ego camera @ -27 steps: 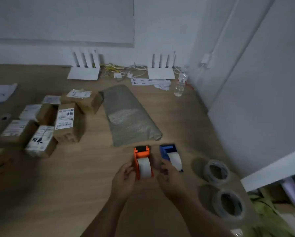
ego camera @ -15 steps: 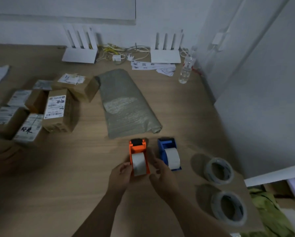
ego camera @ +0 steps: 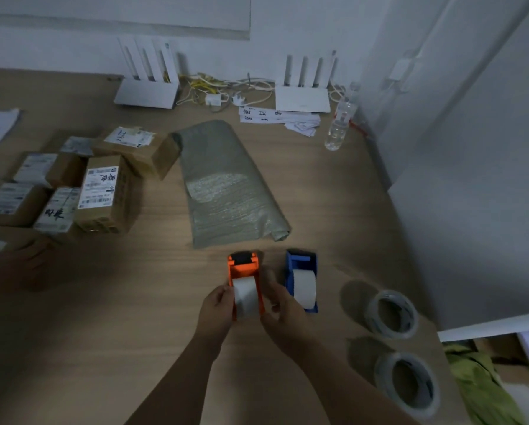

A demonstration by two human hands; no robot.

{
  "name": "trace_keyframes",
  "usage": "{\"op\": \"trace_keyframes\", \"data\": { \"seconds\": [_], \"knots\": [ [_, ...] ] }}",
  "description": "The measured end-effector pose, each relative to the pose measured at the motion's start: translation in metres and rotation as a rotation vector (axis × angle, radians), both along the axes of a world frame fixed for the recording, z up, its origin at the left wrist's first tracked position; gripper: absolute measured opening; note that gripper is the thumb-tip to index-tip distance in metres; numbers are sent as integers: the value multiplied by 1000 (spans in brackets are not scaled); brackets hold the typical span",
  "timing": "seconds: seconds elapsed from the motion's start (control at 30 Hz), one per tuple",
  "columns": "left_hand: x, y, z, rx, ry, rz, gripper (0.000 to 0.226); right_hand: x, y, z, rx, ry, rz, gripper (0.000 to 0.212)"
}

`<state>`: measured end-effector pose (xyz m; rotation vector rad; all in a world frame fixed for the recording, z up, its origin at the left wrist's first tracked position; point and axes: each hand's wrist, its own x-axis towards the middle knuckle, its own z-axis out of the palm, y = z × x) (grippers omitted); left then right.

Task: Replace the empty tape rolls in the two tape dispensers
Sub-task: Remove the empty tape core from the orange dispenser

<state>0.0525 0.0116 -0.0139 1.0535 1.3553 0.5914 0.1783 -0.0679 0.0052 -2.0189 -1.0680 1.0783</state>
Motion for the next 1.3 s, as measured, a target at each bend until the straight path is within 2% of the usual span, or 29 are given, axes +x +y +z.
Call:
{"op": "trace_keyframes", "data": {
  "seconds": [0.3, 0.57, 0.77, 0.87, 0.97, 1.1, 1.2, 1.3],
  "knots": [
    [-5, 1, 11, -28, -55, 50, 30, -3, 12, 1, 60, 89, 39, 59],
    [-14, -3, 25, 27, -78, 27, 32, -10, 17, 3, 84, 376, 91, 56],
    [-21, -6, 41, 46, -116, -7, 32, -14, 20, 13, 171, 392, 84, 54],
    [-24, -5, 49, 74, -139, 4, 31, -17, 18, 19, 223, 429, 24, 42],
    [-26, -4, 55, 100, -162, 25, 31, -20, 11, 21, 169, 546, -53, 32],
    [-25, -1, 63, 139, -163, 40, 31, -24, 7, 13, 59, 481, -65, 34],
    [-25, 2, 66, 159, -168, 58, 30, -28, 10, 4, 59, 377, -74, 22],
    [-25, 3, 69, 175, -159, 57, 30, -30, 12, 2, 63, 335, -70, 21]
  ]
}}
